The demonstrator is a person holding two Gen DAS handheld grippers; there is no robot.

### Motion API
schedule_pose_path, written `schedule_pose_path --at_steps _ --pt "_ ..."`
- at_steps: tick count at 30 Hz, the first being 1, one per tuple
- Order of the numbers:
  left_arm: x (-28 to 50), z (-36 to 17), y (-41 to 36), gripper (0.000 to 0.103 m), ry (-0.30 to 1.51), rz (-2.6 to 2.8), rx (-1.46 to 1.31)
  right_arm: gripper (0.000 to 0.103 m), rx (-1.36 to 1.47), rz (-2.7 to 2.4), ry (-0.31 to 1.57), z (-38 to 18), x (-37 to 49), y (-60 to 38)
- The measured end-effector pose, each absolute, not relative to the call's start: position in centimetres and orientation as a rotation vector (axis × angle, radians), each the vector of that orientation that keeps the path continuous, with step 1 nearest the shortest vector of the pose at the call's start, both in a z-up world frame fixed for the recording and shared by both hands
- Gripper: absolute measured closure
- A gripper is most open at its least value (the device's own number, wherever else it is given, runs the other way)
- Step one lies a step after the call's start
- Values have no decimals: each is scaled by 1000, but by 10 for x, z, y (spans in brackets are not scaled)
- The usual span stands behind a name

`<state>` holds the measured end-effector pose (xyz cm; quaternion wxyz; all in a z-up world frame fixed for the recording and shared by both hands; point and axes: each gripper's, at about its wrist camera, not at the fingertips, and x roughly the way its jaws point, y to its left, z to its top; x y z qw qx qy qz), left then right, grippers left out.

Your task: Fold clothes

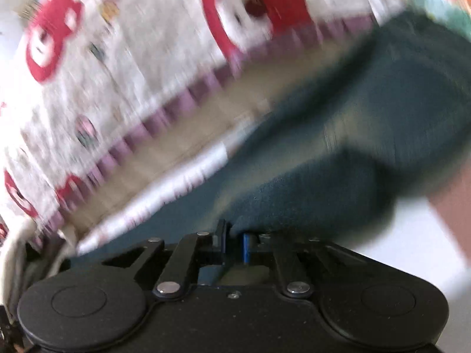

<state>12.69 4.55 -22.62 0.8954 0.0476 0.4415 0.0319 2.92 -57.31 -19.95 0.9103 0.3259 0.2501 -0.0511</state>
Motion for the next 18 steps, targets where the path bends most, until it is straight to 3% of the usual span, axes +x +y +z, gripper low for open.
schedule_pose_path --at_steps 5,10,13,14,18 --pt "130 -227 51 34 921 76 103 98 545 -131 515 -188 52 -574" --pt "138 -226 59 34 922 136 84 96 565 -130 576 -188 55 -586" --pt "135 -224 55 36 899 179 132 83 701 -118 598 -204 54 -603" --pt "132 -222 53 36 888 180 149 75 778 -118 625 -213 56 -610" --pt "108 -211 50 36 841 126 91 61 965 -63 693 -230 51 -610"
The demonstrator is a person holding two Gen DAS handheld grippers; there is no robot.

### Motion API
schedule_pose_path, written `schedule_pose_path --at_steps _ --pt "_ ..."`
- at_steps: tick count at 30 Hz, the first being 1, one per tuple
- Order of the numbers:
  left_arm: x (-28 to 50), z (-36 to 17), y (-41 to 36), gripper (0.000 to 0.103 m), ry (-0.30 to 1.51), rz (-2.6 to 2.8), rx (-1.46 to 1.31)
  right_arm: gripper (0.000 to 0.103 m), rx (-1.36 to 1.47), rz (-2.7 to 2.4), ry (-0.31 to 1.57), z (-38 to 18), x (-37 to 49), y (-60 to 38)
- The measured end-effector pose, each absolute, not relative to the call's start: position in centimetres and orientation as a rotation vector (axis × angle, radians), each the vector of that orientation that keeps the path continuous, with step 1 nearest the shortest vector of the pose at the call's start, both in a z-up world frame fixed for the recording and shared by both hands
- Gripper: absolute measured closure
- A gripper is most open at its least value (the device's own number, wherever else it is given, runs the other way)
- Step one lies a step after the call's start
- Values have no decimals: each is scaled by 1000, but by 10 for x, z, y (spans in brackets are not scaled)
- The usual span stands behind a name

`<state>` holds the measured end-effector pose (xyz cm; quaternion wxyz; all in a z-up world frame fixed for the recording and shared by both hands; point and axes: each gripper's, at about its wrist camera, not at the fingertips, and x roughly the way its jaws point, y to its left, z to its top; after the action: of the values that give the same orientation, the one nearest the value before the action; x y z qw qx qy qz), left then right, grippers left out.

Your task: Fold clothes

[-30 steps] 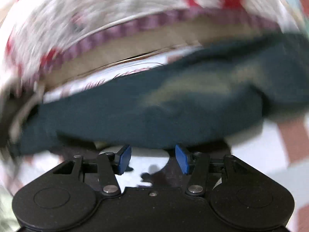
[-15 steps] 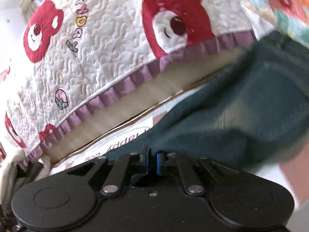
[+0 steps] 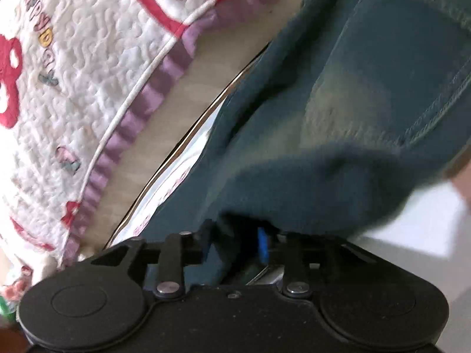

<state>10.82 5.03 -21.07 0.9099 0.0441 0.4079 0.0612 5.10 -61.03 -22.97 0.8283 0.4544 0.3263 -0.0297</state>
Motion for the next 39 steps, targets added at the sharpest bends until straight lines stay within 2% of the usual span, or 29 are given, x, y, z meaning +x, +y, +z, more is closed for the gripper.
schedule_pose_path --at_steps 1,4,5,7,9,10,12,15,16,19,22,24,28,29,30,36,37,38,39 --pt "103 -209 51 36 832 113 64 57 937 -30 716 -227 53 -603" --pt "95 -208 57 36 837 96 -18 54 804 45 746 -223 61 -579" --pt "94 -209 60 36 844 100 -38 64 733 62 730 -220 64 -570" --pt "95 -210 66 36 853 124 -61 98 595 92 648 -207 64 -556" --pt "96 -210 73 36 860 151 -68 98 568 158 482 -177 49 -557" --pt "95 -209 76 36 869 169 -67 101 522 148 467 -169 45 -555" --pt "94 -210 84 36 889 203 -82 101 375 44 564 -177 50 -545" --pt "89 -210 96 36 906 233 -144 96 344 -53 705 -204 60 -541" --pt "86 -209 99 36 904 233 -178 91 371 -54 703 -205 59 -543" --pt "77 -209 106 35 900 204 -269 91 419 -60 708 -207 59 -546" --pt "75 -215 105 34 903 164 -309 76 442 -81 737 -212 61 -548" --pt "79 -219 101 34 899 161 -302 73 470 -89 753 -215 61 -549" --pt "89 -222 95 37 864 165 -275 61 477 -74 754 -217 60 -548" --pt "92 -221 93 59 847 171 -245 59 473 -67 752 -217 60 -547" --pt "94 -221 92 90 834 179 -213 59 474 -50 746 -217 60 -546" --pt "84 -210 86 93 822 235 -120 57 496 79 680 -213 57 -539" --pt "85 -213 84 92 840 243 -91 52 498 98 669 -212 56 -539" --pt "87 -217 82 85 861 259 -63 45 508 105 683 -214 58 -539" --pt "88 -217 78 72 873 278 -27 45 517 111 699 -216 59 -539"
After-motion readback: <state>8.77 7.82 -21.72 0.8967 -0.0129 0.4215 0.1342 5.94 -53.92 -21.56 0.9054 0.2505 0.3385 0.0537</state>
